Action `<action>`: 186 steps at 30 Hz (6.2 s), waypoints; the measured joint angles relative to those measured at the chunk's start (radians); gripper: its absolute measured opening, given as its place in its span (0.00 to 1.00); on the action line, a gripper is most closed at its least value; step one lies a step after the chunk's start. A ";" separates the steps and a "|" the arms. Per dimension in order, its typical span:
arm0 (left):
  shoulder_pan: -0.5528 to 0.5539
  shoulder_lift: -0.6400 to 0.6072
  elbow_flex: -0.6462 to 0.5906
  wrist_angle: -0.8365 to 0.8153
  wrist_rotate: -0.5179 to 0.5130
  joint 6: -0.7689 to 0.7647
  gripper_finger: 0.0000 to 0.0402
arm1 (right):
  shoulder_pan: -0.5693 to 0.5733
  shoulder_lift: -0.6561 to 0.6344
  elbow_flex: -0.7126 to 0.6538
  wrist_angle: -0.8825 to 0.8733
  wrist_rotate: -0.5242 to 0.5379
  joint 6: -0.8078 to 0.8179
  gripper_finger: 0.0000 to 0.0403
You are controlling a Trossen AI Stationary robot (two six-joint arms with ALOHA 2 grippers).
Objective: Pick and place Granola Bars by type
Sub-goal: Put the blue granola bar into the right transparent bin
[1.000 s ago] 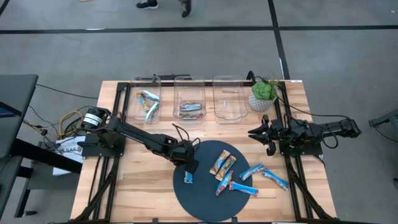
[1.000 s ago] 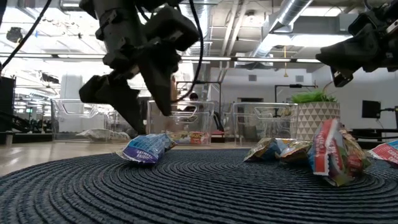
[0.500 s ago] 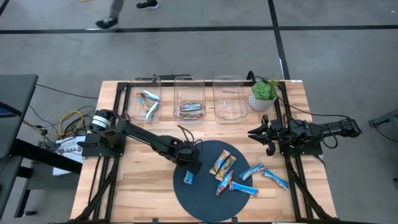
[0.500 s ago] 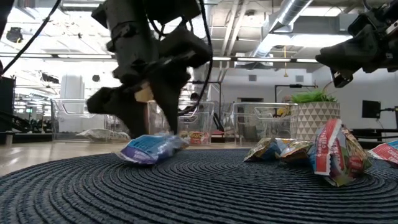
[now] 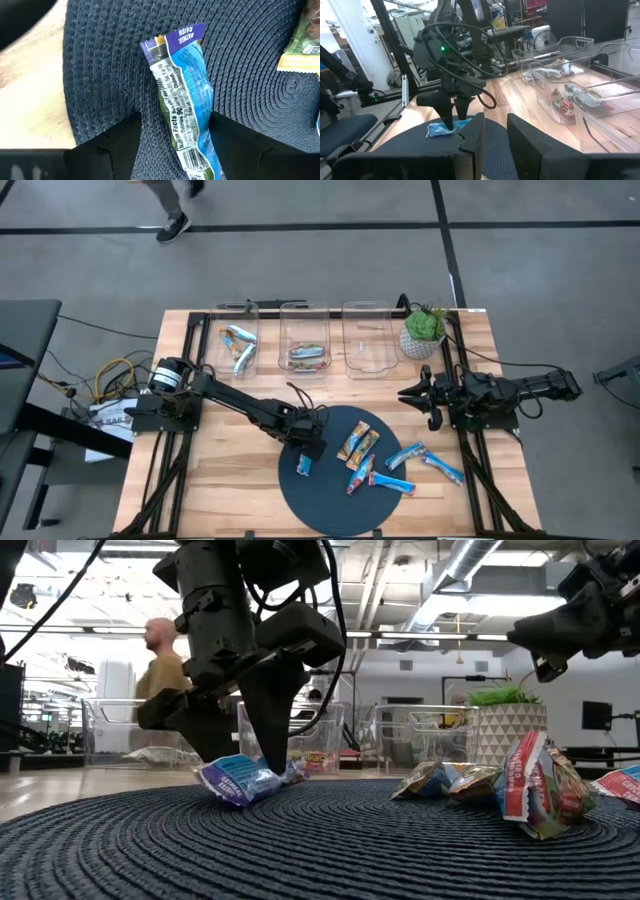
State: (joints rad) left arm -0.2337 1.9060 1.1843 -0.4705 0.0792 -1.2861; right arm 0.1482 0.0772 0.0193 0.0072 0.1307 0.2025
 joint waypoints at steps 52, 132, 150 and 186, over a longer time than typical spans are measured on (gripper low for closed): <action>0.000 0.001 -0.002 0.478 0.072 0.128 0.00 | 0.000 0.001 0.000 0.000 0.000 0.000 0.19; 0.215 0.000 0.235 0.591 0.013 0.491 0.00 | -0.115 0.828 0.337 0.376 -0.178 0.653 0.39; 0.228 0.000 0.234 0.571 0.063 0.497 0.12 | -0.126 0.840 0.339 0.376 -0.211 0.640 0.12; 0.294 0.000 0.234 0.165 0.280 0.630 0.65 | -0.712 0.907 0.548 0.152 -0.212 0.210 0.12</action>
State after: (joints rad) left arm 0.0599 1.9060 1.4181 -0.3055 0.3591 -0.6561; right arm -0.5636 0.9842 0.5668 0.1591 -0.0815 0.4122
